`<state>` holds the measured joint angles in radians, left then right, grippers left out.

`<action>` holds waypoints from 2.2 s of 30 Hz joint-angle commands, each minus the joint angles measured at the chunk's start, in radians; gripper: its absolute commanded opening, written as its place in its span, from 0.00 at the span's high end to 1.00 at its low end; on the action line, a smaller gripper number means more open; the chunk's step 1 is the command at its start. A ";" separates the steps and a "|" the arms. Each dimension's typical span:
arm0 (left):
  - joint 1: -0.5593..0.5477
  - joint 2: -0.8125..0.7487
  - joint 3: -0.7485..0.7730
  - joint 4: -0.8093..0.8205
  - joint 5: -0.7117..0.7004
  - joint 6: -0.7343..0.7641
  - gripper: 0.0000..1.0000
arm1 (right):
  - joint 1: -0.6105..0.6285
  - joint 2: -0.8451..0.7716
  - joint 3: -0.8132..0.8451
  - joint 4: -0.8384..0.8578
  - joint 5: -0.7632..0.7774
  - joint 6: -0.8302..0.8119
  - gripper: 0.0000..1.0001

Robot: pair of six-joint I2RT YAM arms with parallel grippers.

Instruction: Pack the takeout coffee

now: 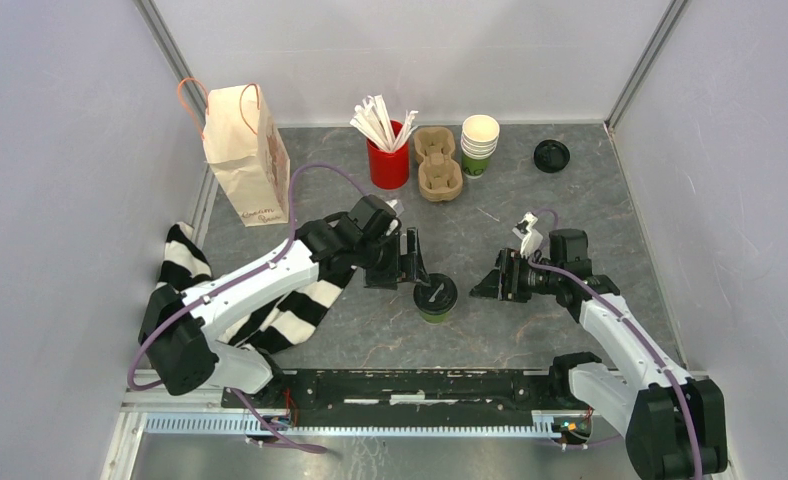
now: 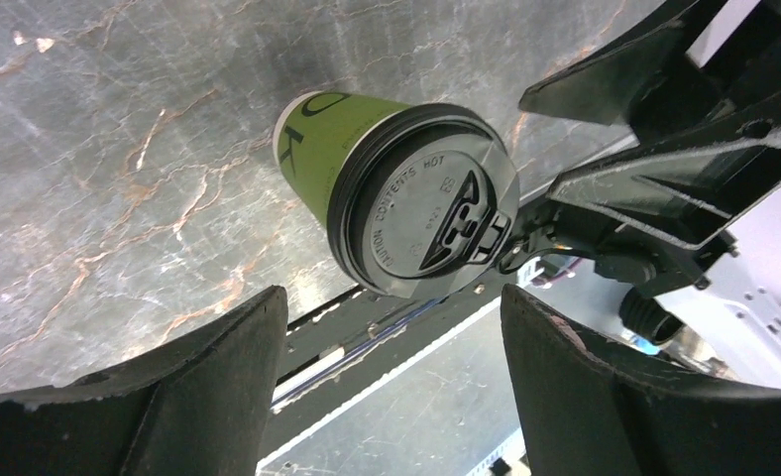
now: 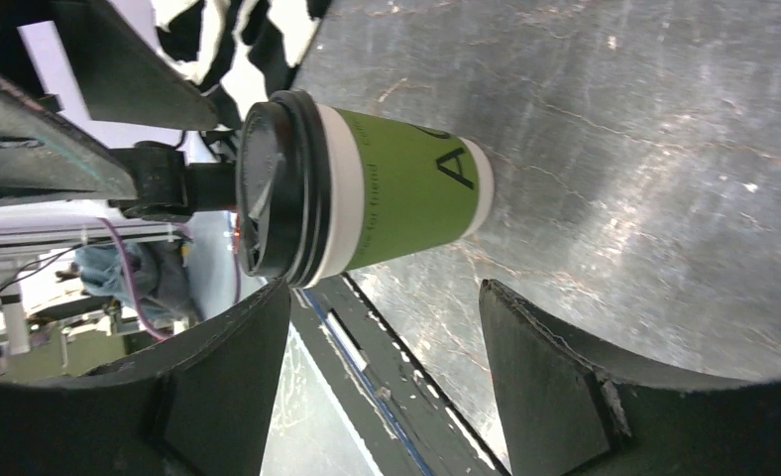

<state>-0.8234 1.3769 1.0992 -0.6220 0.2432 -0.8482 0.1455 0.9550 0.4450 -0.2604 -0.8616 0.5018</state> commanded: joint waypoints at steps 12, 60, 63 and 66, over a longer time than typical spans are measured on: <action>0.036 0.043 -0.051 0.141 0.115 -0.029 0.34 | 0.027 0.060 -0.059 0.339 -0.127 0.175 0.37; 0.009 0.092 -0.171 0.178 0.073 0.010 0.57 | 0.105 0.194 -0.211 0.288 0.094 -0.016 0.68; 0.009 0.058 -0.118 0.144 0.071 0.018 0.47 | 0.106 0.132 -0.095 0.211 0.076 -0.003 0.62; 0.013 0.019 -0.082 0.131 0.071 0.008 0.32 | 0.106 0.126 -0.015 0.165 0.049 -0.004 0.56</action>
<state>-0.8074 1.4532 0.9627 -0.4126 0.3401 -0.8825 0.2443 1.0794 0.3656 0.1104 -0.8909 0.5793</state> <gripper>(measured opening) 0.604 0.413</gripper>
